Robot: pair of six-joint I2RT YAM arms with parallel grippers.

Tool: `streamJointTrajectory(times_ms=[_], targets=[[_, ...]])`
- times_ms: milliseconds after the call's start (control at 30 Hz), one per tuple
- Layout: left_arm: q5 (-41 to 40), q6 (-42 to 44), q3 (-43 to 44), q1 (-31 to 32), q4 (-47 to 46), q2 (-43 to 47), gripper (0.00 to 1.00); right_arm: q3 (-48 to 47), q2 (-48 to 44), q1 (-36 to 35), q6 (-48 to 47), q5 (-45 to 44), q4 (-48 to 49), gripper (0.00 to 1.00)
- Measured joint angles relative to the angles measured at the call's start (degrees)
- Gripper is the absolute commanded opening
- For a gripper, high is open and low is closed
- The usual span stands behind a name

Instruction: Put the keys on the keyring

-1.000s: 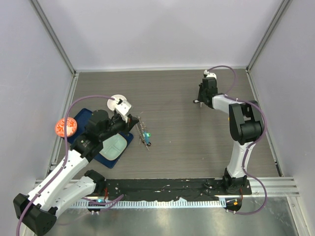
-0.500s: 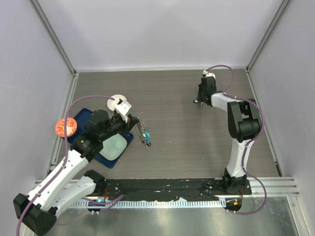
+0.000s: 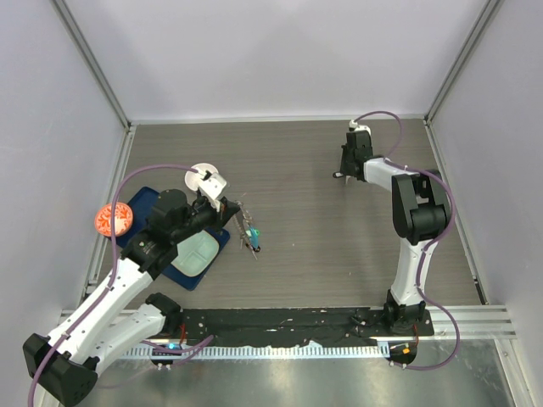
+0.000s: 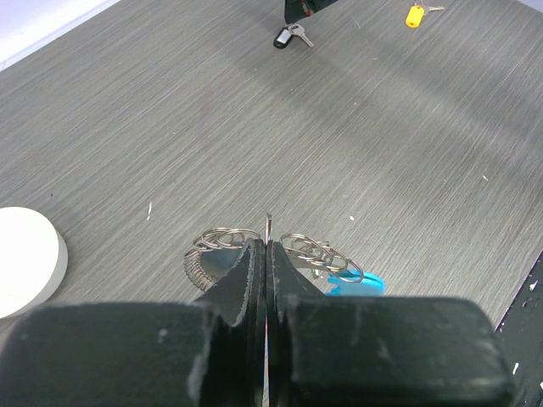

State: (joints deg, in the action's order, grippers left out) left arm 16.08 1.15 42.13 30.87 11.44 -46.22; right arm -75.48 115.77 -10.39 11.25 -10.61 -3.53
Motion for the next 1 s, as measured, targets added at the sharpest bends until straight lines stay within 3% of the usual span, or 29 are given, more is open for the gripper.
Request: streamJointTrajectory(times_ms=[167,333,667,1000], targets=[[0.02,0.00,0.00,0.00,0.00,0.00,0.00,-0.07,0.02,0.00,0.00,0.02,-0.48,0.10],[0.20,0.00,0.00,0.02,0.00,0.07,0.00,-0.17,0.02,0.00,-0.02,0.04,-0.98,0.01],[0.68,0.00,0.00,0.02,0.00,0.76,0.00,0.37,-0.50,-1.36,-2.84,1.07,-1.25,0.01],[2.25,0.24,0.00,0.28,-0.07,2.54,0.00,12.17,-16.79,-12.63,-8.74,3.93,-7.26,0.01]])
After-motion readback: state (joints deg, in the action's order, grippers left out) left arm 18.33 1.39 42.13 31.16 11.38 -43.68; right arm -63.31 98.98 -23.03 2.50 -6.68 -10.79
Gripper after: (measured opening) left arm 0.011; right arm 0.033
